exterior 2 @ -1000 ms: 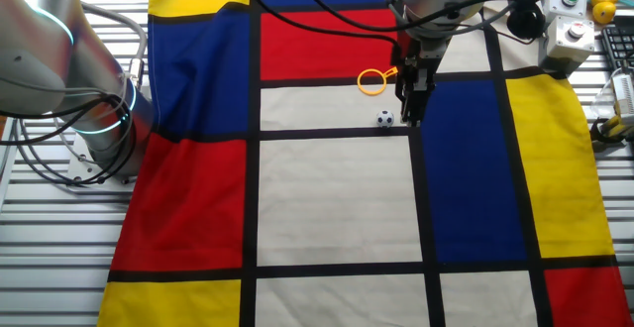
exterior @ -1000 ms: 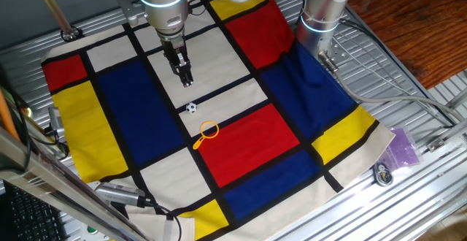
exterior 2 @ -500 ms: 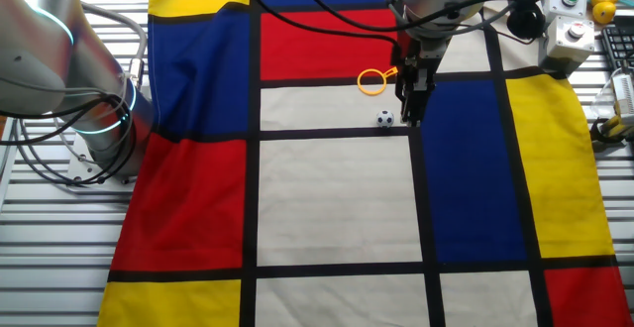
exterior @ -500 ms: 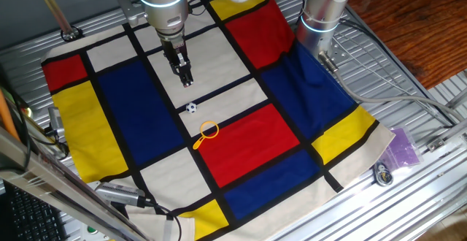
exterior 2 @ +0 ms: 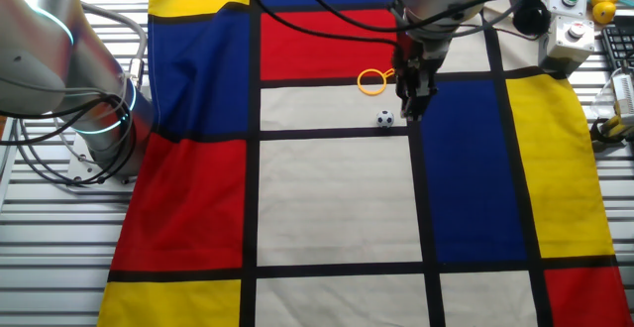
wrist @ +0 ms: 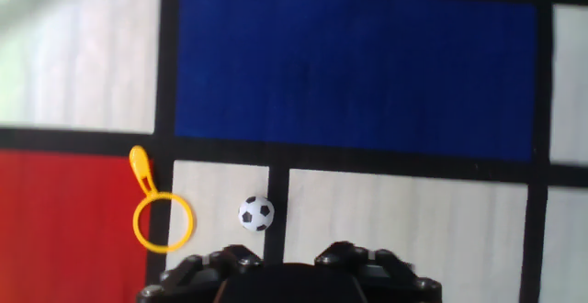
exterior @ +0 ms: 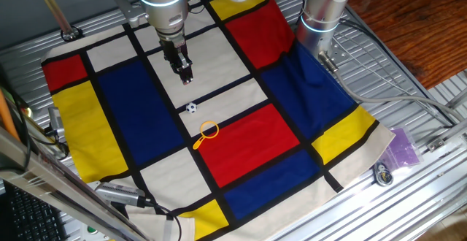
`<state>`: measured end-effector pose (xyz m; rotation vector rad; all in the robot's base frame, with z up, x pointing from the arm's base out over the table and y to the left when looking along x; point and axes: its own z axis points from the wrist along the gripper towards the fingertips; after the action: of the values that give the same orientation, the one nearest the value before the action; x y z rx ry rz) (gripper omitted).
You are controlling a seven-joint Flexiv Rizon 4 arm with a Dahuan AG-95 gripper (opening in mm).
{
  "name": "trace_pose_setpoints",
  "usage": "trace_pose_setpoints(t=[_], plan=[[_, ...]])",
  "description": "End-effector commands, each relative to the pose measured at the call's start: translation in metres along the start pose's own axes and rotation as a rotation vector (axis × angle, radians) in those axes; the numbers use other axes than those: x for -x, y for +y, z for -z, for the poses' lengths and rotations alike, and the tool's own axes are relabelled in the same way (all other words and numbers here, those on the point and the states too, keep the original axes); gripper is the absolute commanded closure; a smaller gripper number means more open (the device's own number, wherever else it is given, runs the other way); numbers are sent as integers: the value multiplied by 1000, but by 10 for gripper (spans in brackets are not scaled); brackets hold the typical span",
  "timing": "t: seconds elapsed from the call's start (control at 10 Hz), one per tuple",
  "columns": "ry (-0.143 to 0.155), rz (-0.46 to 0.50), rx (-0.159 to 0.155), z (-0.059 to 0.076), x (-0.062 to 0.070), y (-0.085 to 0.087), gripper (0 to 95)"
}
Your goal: Attach the bubble ring to the ball
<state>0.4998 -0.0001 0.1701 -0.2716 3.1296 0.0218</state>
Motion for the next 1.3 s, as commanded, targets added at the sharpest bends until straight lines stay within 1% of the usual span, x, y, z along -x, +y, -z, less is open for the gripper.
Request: trace_pose_setpoints(t=[0.1,0.4,0.6,0.7,0.9,1.0,1.3], plan=[[7,132,12,0,0,0,950],[7,140,14,0,0,0,950],[21,140,8,-1,1,2,950],[27,138,9,-6,5,8,950],[28,139,15,-16,14,21,950],[31,145,16,-24,23,30,950],[56,199,26,-44,47,47,950]])
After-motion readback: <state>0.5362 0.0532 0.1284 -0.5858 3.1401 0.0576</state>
